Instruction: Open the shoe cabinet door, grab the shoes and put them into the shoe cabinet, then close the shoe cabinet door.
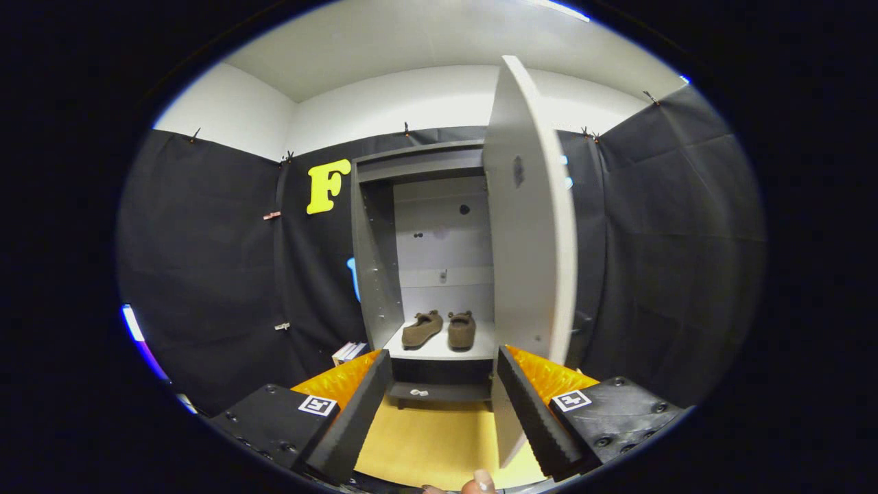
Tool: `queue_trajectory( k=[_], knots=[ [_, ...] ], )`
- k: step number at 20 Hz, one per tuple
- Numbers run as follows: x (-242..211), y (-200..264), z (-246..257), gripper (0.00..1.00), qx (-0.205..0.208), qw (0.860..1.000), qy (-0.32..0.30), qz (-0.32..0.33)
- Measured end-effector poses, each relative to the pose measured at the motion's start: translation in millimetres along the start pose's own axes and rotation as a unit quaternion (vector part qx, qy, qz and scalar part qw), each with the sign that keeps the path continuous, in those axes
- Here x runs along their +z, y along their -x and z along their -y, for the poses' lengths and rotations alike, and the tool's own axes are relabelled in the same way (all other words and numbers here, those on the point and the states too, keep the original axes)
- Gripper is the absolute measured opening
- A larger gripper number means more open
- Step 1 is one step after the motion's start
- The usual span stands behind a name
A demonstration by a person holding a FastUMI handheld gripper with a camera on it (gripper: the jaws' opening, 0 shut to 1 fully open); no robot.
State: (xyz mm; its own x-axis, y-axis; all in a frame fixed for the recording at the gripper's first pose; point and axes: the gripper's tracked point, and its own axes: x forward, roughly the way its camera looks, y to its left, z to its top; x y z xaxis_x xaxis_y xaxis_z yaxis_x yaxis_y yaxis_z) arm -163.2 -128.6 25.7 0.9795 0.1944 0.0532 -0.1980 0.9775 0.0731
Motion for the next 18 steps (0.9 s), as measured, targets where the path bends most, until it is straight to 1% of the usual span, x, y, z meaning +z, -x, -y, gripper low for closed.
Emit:
queue_trajectory(
  k=[4, 6, 9, 11, 13, 16, 18],
  knots=[
    [2, 20, 58, 0.98, -0.032, 0.999, 0.0, 0.005],
    [-1, 19, 80, 0.98, -0.05, 0.999, 0.002, 0.0],
    [-7, 8, 108, 0.97, -0.065, 0.998, 0.0, -0.006],
    [-7, -4, 121, 0.98, -0.065, 0.998, -0.004, -0.006],
    [-8, -15, 128, 0.98, -0.054, 0.998, -0.012, -0.007],
    [-12, -35, 135, 0.98, -0.045, 0.999, -0.012, -0.01],
    [-15, -45, 131, 0.98, -0.032, 0.999, -0.006, -0.018]
  ],
)
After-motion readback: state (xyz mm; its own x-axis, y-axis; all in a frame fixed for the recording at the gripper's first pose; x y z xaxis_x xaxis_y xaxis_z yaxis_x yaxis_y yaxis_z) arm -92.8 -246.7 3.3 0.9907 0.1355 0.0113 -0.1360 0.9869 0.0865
